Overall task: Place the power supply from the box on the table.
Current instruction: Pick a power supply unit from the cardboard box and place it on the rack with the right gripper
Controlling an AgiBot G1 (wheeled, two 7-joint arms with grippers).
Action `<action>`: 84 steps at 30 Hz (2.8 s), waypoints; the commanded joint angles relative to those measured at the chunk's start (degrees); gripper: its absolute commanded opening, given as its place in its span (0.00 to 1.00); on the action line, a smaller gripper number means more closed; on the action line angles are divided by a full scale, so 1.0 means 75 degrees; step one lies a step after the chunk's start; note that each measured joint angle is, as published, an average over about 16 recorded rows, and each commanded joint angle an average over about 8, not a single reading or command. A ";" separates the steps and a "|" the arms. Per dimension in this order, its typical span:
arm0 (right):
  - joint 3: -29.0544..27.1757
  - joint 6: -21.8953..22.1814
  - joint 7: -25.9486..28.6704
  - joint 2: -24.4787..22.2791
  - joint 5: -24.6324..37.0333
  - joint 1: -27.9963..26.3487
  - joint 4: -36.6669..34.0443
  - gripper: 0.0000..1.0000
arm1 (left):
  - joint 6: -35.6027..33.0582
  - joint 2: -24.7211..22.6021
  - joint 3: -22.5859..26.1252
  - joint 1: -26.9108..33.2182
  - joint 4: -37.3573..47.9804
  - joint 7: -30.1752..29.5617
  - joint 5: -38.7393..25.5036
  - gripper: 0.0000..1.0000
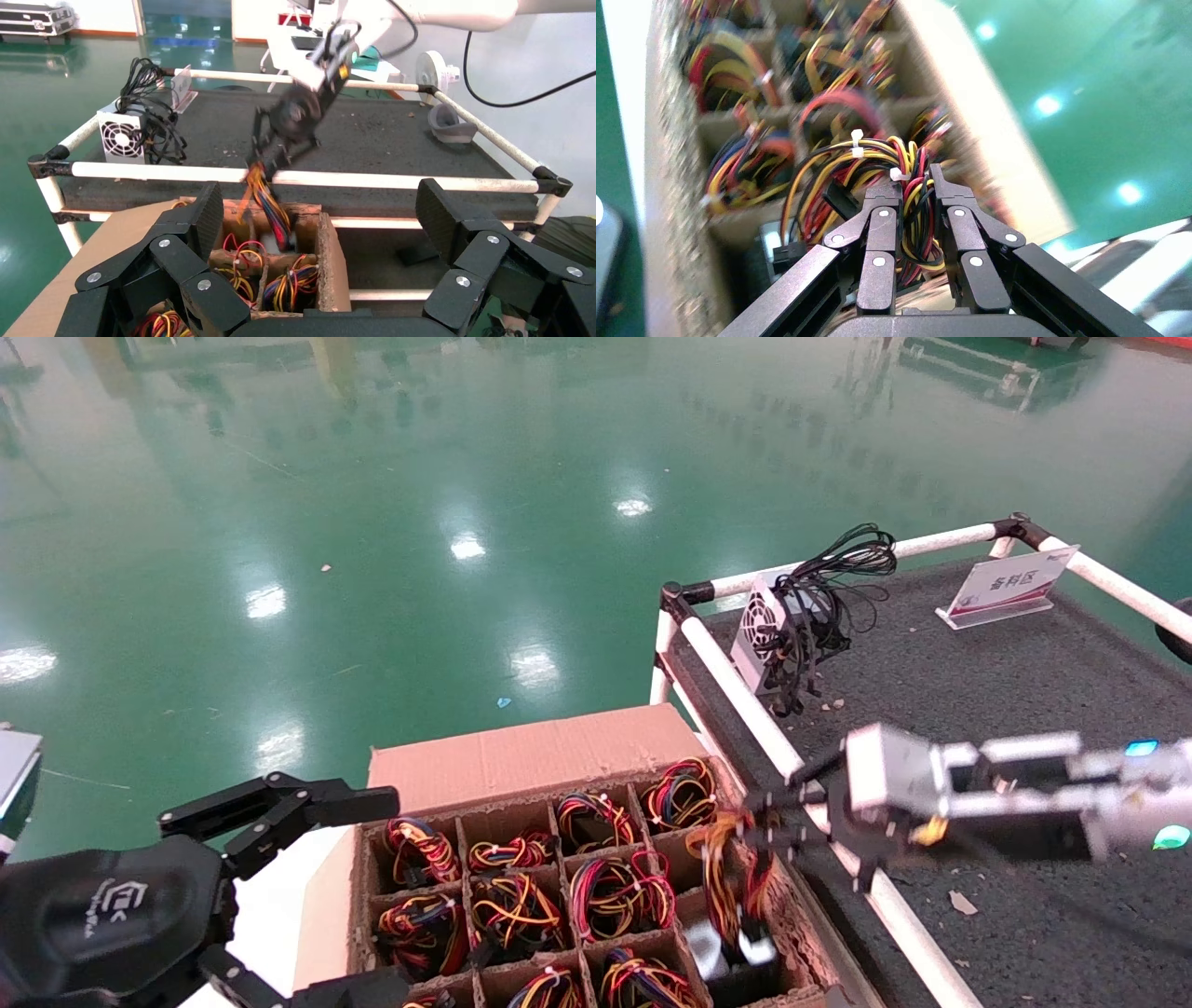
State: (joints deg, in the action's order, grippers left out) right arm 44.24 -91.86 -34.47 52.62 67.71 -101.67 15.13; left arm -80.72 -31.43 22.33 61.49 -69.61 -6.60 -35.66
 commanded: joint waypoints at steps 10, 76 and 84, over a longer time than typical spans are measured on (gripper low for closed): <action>0.0186 0.0084 0.1183 -0.0852 -0.1542 -0.0629 0.1300 0.00 | 0.0000 0.0000 0.0000 0.0000 0.0000 0.0000 0.0000 1.00; -0.0129 0.2676 0.0554 -0.1072 -0.2099 -0.2052 -0.2062 0.00 | 0.0000 0.0000 0.0000 0.0000 0.0000 0.0000 0.0000 1.00; -0.0065 0.2718 0.0554 -0.1187 -0.2008 -0.1924 -0.2101 0.00 | 0.0000 0.0000 0.0000 0.0000 0.0000 0.0000 0.0000 1.00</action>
State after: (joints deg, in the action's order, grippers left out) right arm 43.77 -71.47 -30.32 43.89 52.68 -115.91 -0.60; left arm -80.72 -31.43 22.33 61.49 -69.61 -6.60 -35.66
